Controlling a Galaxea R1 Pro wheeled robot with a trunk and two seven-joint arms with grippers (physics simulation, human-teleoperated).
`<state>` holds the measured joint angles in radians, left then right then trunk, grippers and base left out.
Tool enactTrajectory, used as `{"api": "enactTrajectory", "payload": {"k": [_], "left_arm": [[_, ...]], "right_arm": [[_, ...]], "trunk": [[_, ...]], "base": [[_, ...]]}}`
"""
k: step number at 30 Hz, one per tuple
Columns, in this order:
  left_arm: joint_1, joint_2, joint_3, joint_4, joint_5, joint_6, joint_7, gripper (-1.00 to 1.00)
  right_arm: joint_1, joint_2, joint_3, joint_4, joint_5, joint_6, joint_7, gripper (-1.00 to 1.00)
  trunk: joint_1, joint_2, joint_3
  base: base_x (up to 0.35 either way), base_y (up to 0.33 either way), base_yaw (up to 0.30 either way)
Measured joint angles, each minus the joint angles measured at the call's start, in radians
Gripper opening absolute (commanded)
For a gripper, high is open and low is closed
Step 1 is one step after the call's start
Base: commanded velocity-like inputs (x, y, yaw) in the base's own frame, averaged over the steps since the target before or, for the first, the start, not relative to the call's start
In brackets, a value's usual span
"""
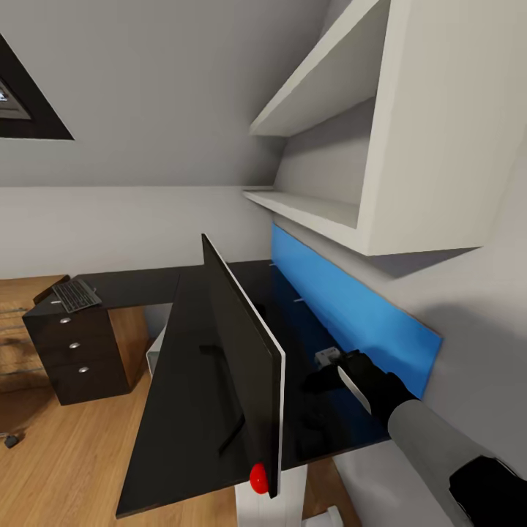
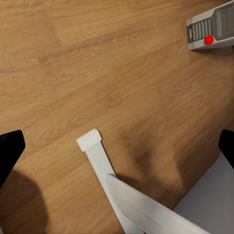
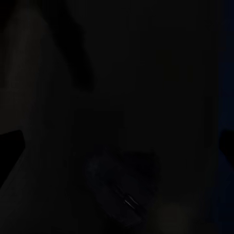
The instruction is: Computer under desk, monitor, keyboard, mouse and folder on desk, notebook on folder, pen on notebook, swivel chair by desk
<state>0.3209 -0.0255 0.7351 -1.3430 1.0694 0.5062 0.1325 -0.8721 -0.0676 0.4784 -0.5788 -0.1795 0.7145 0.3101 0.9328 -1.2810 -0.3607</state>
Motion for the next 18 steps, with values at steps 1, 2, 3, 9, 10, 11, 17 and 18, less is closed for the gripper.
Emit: {"api": "enactTrajectory", "payload": {"k": [1, 2, 3, 9, 10, 11, 17, 18], "left_arm": [[0.000, 0.000, 0.000, 0.000, 0.000, 0.000, 0.000, 1.00], [0.000, 0.001, -0.001, 0.000, 0.000, 0.000, 0.000, 1.00], [0.000, 0.001, -0.001, 0.000, -0.001, 0.000, 0.000, 1.00], [0.000, 0.001, -0.001, 0.000, -0.001, 0.000, 0.000, 1.00], [0.000, 0.001, -0.002, 0.000, -0.002, 0.000, 0.000, 1.00], [0.000, 0.001, -0.002, 0.000, -0.002, 0.000, 0.000, 1.00], [-0.001, 0.001, -0.005, 0.000, -0.002, 0.000, 0.000, 1.00], [-0.001, 0.000, -0.005, 0.000, -0.002, 0.000, 0.000, 1.00]], "right_arm": [[-0.002, -0.001, 0.000, 0.011, 0.006, -0.009, 0.015, 1.00], [-0.005, -0.001, 0.000, 0.024, 0.014, -0.017, 0.026, 1.00], [-0.009, -0.001, 0.000, 0.035, 0.024, -0.025, 0.036, 1.00], [-0.024, -0.001, -0.002, 0.079, 0.077, -0.059, 0.068, 1.00], [-0.025, -0.001, -0.002, 0.081, 0.079, -0.061, 0.070, 1.00], [-0.025, -0.001, -0.002, 0.082, 0.081, -0.062, 0.071, 1.00], [-0.027, -0.004, -0.003, 0.087, 0.086, -0.066, 0.075, 1.00], [-0.027, -0.004, -0.003, 0.087, 0.086, -0.067, 0.075, 1.00]], "trunk": [[0.004, -0.007, -0.003], [0.008, -0.014, -0.006], [0.012, -0.021, -0.009], [0.035, -0.063, -0.028], [0.038, -0.070, -0.031], [0.042, -0.077, -0.034], [0.065, -0.119, -0.053], [0.069, -0.126, -0.056]], "base": [[0.000, 0.000, 0.000], [0.000, 0.000, 0.000], [0.000, 0.000, 0.000], [0.000, 0.000, 0.000], [0.000, 0.000, 0.000], [0.000, 0.000, 0.000], [0.000, 0.000, 0.000], [0.000, 0.000, 0.000]]}}
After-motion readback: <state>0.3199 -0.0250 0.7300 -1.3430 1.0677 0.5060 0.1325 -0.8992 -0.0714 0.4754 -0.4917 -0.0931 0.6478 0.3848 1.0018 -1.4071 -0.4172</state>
